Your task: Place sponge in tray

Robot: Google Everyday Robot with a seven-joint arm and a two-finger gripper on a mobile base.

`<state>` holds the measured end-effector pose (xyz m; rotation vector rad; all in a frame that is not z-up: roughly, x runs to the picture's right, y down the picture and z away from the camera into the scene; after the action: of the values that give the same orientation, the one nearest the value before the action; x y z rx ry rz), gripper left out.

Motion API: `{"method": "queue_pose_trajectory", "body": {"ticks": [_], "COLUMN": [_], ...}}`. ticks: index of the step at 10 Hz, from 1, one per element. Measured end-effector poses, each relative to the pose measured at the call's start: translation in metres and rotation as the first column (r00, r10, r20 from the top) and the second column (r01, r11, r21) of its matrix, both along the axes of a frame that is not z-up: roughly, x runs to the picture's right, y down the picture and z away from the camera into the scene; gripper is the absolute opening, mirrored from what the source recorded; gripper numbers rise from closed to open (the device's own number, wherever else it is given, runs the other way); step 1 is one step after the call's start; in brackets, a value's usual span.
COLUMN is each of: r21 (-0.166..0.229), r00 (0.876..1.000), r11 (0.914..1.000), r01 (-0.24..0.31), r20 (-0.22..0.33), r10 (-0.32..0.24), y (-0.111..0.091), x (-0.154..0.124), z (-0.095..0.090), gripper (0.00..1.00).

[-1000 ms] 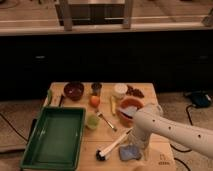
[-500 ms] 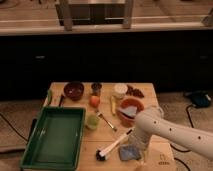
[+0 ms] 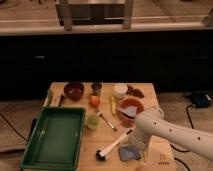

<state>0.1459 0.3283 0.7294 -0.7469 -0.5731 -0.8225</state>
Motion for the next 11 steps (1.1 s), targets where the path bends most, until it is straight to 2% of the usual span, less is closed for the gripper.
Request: {"method": "queue_pose_trajectory", "body": {"ticks": [4, 5, 8, 11], "r21": [-0.021, -0.025, -0.026, -0.020], "r00": [1.000, 1.000, 0.999, 0.998], "r11": [0.9997, 0.9996, 0.9995, 0.9997], "r01": [0.014, 0.014, 0.020, 0.015], "r20": [0.015, 0.017, 0.029, 0.059], "r10": [-0.013, -0.014, -0.019, -0.014], "y": [0.006, 0.008, 0.010, 0.012], "x": [-0.002, -0.002, -0.003, -0.004], "z": [0.010, 0.012, 0.015, 0.017], "gripper": [0.80, 0.77, 0.51, 0.20]}}
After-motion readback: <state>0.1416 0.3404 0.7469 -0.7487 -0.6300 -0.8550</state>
